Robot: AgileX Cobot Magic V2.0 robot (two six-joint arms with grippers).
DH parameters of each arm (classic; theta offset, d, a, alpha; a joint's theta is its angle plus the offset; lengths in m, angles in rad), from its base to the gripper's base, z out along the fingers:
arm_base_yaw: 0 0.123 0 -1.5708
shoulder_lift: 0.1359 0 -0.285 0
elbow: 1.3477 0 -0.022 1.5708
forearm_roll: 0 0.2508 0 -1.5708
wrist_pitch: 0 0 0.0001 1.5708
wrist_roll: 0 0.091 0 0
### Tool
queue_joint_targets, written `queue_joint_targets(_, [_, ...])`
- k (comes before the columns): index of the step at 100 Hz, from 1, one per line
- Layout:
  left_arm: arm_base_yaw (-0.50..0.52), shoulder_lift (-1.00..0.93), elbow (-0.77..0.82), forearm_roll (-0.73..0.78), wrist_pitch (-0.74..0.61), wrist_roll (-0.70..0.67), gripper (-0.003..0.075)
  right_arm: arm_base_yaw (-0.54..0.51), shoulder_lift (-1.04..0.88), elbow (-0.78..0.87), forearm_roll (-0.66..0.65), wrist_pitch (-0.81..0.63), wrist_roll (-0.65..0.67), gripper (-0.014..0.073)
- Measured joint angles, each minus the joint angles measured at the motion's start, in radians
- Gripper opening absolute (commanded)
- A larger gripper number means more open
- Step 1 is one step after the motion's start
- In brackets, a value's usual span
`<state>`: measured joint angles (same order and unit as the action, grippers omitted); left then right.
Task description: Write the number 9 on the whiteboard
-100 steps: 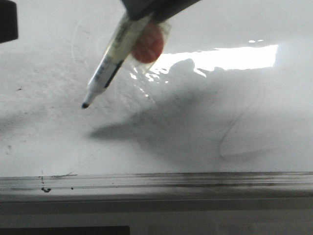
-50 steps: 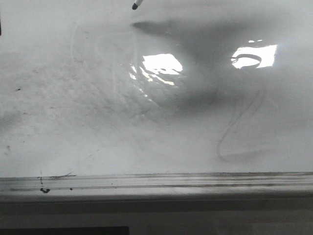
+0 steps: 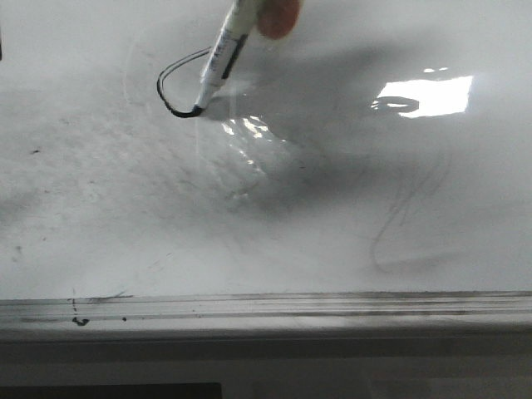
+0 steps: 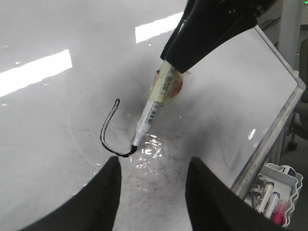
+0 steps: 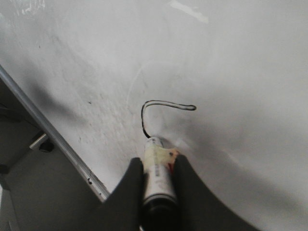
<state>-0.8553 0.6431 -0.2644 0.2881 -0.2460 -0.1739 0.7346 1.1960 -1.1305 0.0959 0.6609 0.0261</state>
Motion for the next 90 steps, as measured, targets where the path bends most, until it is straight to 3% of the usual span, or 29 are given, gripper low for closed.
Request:
queue_joint_targets(39, [0.0,0.0,0.0,0.0,0.0,-0.002,0.0295,-0.032,-0.01,-0.025,-0.014,0.025,0.004,-0.0049])
queue_joint_targets(60, [0.0,0.0,0.0,0.0,0.0,-0.002,0.0295,0.059,-0.01,0.129,0.049,0.039,0.011,-0.005])
queue_joint_targets(90, [-0.048,0.148,-0.005,0.11,-0.068,-0.002,0.0295,0.13,-0.05,0.076,0.028,0.025,0.011,-0.005])
